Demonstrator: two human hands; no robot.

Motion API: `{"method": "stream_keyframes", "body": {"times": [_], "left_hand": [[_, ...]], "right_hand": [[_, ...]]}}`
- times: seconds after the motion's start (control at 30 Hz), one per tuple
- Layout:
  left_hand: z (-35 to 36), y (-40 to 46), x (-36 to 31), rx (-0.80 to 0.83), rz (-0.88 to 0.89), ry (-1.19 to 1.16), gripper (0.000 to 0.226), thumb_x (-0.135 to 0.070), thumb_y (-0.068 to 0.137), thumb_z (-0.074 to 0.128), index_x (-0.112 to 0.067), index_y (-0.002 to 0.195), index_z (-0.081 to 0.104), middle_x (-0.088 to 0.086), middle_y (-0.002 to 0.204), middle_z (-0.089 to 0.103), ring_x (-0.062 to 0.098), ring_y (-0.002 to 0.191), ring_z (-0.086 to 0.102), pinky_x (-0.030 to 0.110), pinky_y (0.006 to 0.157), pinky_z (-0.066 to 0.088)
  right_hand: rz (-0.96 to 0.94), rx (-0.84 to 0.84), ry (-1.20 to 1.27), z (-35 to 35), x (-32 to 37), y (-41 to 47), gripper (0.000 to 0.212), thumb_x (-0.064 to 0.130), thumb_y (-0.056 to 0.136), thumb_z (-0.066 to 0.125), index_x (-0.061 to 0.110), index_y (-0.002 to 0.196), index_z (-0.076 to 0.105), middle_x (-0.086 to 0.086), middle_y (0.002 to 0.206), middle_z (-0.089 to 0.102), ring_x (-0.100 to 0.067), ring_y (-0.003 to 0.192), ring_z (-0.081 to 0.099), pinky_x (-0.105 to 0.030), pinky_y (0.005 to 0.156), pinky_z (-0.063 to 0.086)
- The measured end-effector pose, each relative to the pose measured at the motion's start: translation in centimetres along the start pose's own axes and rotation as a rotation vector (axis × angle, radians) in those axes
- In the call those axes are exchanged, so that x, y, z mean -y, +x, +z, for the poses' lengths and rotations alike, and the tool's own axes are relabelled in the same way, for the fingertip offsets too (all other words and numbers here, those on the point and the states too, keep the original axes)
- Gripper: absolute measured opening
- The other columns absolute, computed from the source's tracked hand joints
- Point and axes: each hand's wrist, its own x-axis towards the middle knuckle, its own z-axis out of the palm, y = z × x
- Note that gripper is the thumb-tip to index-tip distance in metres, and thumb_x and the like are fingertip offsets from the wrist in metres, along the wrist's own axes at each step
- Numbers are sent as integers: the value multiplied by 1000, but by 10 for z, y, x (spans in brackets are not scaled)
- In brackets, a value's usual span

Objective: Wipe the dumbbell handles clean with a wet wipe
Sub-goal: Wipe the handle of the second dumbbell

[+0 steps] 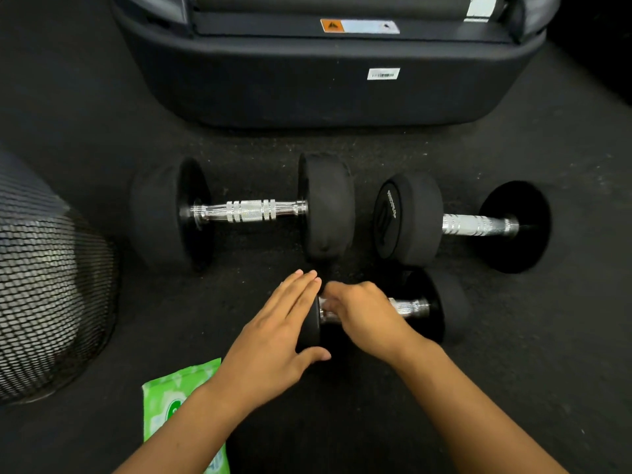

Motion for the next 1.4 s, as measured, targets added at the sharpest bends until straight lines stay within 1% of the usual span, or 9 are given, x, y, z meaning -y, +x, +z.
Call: {"method": "stream_keyframes", "body": {"times": [0.13,0.3,0.4,0.5,0.67,0.77,0.9,1.27,1.4], "left_hand": [[-2,2,0,3,-1,-24,93,-51,80,61,-28,146,0,-23,150,-9,-8,135,-18,13,109,-1],[-2,3,-1,16,-23,-35,94,-50,80,63,-27,147,2,-22,151,-7,-8,136,-16,20,113,7],[-3,2,-2,21,-22,-26,94,-51,80,62,-28,147,0,-23,151,-9,-8,135,-18,19,113,5],[-4,2,-2,23,-22,-17,94,-51,80,62,-28,147,-1,-22,151,-9,-9,135,-19,15,110,0],[-5,2,-2,27,-21,-9,94,-51,80,62,-28,147,0,-24,149,-9,-10,134,-18,11,107,-3],[-5,3,-1,30,-18,2,95,-52,79,62,-28,146,-1,-23,150,-8,-10,134,-18,7,104,-8],[-4,1,-2,32,-17,8,94,-51,79,62,-27,146,0,-21,151,-6,-9,136,-17,8,105,-8],[-7,3,-3,39,-22,0,95,-50,80,63,-25,148,3,-20,152,-3,-7,137,-15,11,107,-4],[-7,4,-3,41,-27,-13,95,-49,79,65,-24,149,5,-19,153,-1,-6,137,-13,15,110,1]], "right_hand": [[-59,-13,43,1,2,-13,16,18,94,51,12,100,64,-5,92,68,-21,87,61,-36,76,48],[-3,-17,-17,4,0,-1,21,17,93,51,16,72,53,-2,60,55,-22,60,52,-32,58,39],[-23,-17,34,1,-2,-7,15,17,93,51,13,90,66,-4,78,68,-20,74,61,-31,71,48],[10,-2,24,0,-5,3,17,18,93,51,9,84,62,-5,62,57,-26,66,58,-36,65,46],[-68,-47,-5,9,-10,-3,14,12,92,51,10,96,63,-3,74,67,-25,74,64,-34,108,32],[-42,-43,-2,6,-7,2,13,13,93,52,10,83,59,3,55,47,-24,63,56,-26,85,41],[-42,-36,40,3,-5,-3,17,19,93,51,13,78,57,0,57,50,-20,57,50,-33,55,39],[-13,-6,19,-3,-5,5,18,16,93,51,16,75,52,2,55,47,-16,53,44,-30,53,32],[-83,12,-29,2,0,-8,8,16,93,47,13,87,50,-5,68,56,-22,61,52,-36,55,42]]}}
